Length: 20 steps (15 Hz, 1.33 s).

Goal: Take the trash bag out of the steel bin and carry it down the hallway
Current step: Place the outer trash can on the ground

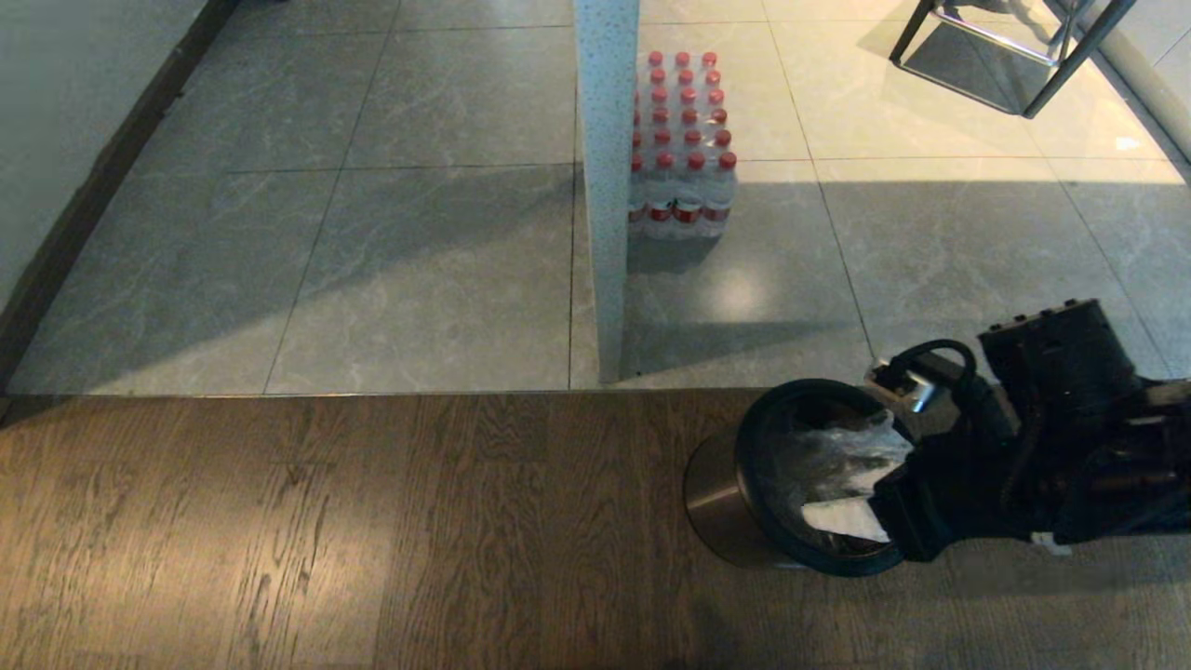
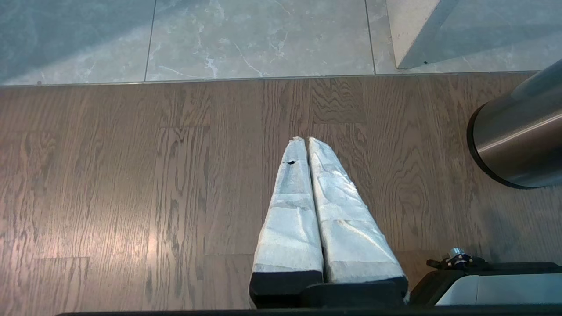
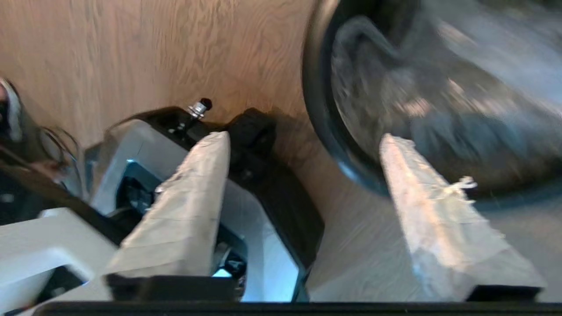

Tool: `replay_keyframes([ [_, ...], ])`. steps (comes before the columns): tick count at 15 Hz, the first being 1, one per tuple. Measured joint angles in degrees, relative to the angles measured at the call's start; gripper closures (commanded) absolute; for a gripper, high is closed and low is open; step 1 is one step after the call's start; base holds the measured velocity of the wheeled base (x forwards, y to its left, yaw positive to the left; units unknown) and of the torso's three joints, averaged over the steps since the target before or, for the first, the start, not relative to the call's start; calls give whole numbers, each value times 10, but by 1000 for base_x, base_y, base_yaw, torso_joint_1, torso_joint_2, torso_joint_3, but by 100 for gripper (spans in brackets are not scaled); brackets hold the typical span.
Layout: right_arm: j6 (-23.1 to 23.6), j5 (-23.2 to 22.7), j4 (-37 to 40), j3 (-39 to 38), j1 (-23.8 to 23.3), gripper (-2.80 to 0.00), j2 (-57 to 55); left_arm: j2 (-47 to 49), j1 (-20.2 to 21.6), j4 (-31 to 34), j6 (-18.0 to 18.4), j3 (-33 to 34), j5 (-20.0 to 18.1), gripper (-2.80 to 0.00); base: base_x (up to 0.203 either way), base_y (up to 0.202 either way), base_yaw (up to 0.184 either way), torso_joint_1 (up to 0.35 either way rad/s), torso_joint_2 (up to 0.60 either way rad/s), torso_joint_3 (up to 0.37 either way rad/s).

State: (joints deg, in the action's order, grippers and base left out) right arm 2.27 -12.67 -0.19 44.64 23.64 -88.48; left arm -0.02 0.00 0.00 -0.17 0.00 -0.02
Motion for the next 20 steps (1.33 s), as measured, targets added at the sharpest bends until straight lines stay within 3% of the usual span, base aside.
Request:
replay_keyframes([
  [4,61,4,-75,6,8,-280,-97,0,0,0,0,0,0,0,0,0,0,0,0,0],
  [7,66,5,-116,32,9,-280,-160,0,0,0,0,0,0,0,0,0,0,0,0,0],
  [17,66,31,-141,70,8,-280,-253,0,0,0,0,0,0,0,0,0,0,0,0,0],
  [18,66,30,-144,69,8,0,-255,0,0,0,0,0,0,0,0,0,0,0,0,0],
  [20,67,29,-153,69,8,0,-256,0,0,0,0,0,0,0,0,0,0,0,0,0],
])
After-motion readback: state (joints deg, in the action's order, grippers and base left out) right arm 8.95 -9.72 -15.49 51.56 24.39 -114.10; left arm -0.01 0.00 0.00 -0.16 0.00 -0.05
